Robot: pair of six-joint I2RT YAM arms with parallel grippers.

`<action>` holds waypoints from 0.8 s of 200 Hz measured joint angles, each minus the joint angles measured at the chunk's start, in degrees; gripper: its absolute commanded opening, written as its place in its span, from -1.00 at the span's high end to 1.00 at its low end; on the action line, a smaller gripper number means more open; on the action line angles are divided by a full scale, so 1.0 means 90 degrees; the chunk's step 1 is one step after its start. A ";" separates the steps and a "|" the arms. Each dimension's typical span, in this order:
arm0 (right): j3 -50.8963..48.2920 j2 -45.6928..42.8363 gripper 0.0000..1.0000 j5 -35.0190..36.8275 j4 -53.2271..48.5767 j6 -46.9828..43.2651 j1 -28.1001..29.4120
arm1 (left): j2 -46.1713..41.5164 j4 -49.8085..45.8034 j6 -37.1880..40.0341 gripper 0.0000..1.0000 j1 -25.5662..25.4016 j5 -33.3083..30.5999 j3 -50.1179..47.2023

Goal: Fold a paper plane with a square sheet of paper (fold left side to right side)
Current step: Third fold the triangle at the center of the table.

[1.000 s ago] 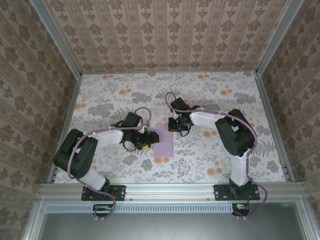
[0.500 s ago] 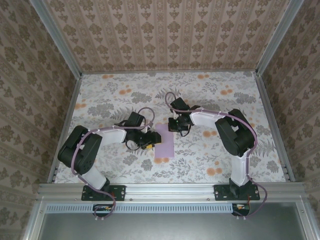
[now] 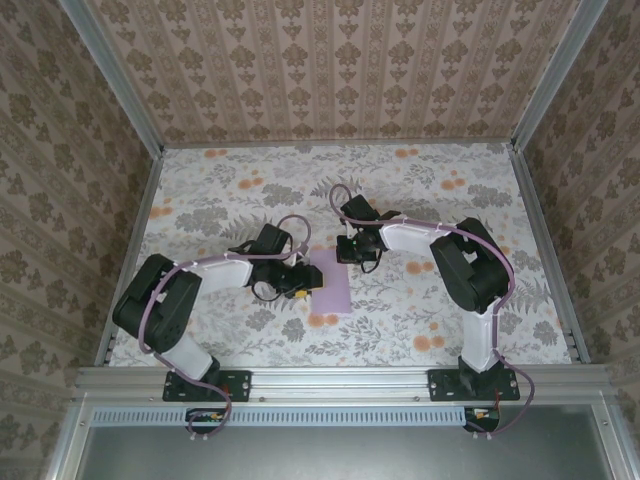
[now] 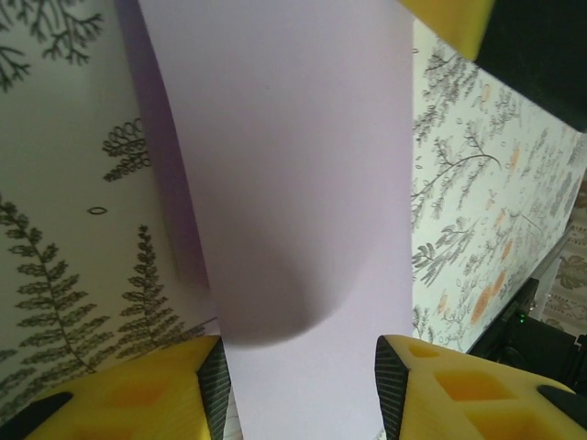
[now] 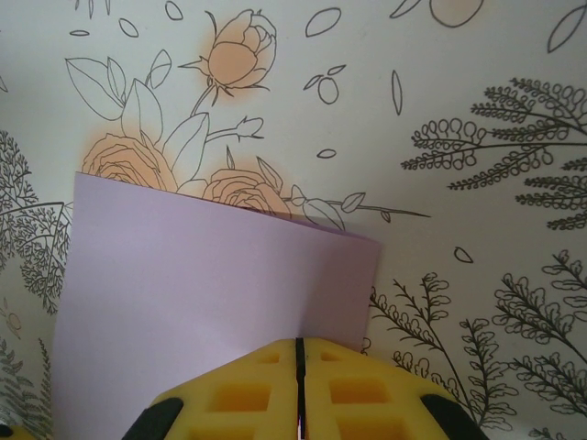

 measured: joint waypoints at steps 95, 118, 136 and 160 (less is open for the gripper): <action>0.0000 0.0000 0.76 0.0000 0.0010 -0.0024 0.0000 | -0.0318 -0.0175 -0.0194 0.68 0.0000 0.0000 -0.0002; 0.0000 0.0000 0.64 -0.0012 0.0024 -0.0029 0.0000 | -0.0318 -0.0180 -0.0291 0.89 0.0000 0.0000 -0.0022; -0.0005 -0.0024 0.50 -0.0046 0.0080 -0.0087 0.0005 | -0.0318 -0.0180 -0.0352 0.96 0.0000 0.0000 -0.0051; -0.0265 -0.0369 0.27 0.0058 0.0236 -0.0248 0.0024 | -0.0318 -0.0155 -0.0527 1.00 -0.0002 0.0000 -0.0092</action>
